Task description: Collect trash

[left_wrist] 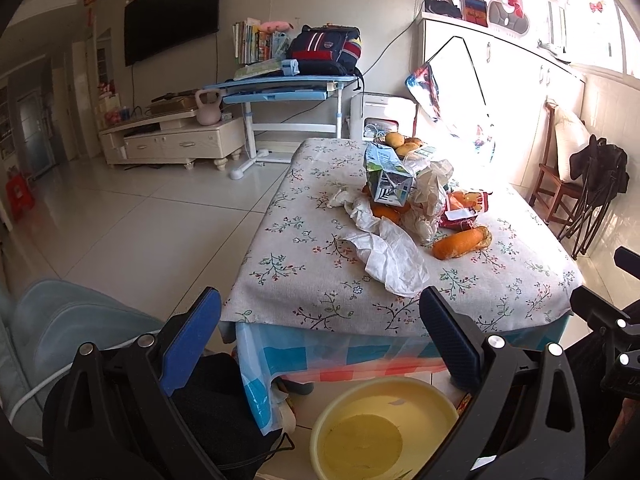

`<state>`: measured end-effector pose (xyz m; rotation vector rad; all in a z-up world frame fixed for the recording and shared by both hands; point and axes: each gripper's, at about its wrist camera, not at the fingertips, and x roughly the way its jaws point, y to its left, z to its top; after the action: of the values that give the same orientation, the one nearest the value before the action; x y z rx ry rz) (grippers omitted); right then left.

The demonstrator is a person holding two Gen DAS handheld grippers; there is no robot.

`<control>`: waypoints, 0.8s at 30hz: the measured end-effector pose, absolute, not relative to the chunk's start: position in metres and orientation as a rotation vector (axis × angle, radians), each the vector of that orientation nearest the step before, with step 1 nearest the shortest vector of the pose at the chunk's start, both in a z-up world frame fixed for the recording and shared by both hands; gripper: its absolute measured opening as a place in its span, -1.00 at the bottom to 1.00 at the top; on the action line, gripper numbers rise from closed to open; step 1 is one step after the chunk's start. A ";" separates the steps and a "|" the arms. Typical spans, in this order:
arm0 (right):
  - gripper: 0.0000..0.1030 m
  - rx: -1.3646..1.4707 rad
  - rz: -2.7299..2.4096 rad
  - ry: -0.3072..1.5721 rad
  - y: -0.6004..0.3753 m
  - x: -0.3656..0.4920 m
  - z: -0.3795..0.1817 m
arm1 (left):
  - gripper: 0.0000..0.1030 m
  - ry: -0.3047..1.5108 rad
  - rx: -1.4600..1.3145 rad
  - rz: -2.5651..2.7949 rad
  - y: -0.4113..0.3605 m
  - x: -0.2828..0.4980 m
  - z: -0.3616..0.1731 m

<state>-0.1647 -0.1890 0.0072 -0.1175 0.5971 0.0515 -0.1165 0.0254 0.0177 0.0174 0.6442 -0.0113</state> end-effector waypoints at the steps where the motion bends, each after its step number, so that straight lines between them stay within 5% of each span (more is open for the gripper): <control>1: 0.86 -0.115 0.059 0.607 -0.190 -0.160 0.006 | 0.86 0.656 0.011 -0.011 0.026 -0.110 0.017; 22: 0.86 0.023 0.080 0.769 -0.227 -0.077 -0.026 | 0.86 0.861 0.184 -0.058 -0.044 0.026 -0.048; 24: 0.86 0.048 0.088 0.779 -0.230 -0.073 -0.028 | 0.70 0.875 0.189 -0.066 -0.048 0.031 -0.056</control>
<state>-0.0733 -0.2297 -0.0276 0.0482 0.7791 0.0883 0.0314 -0.0477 -0.0559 0.1890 0.8751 -0.0655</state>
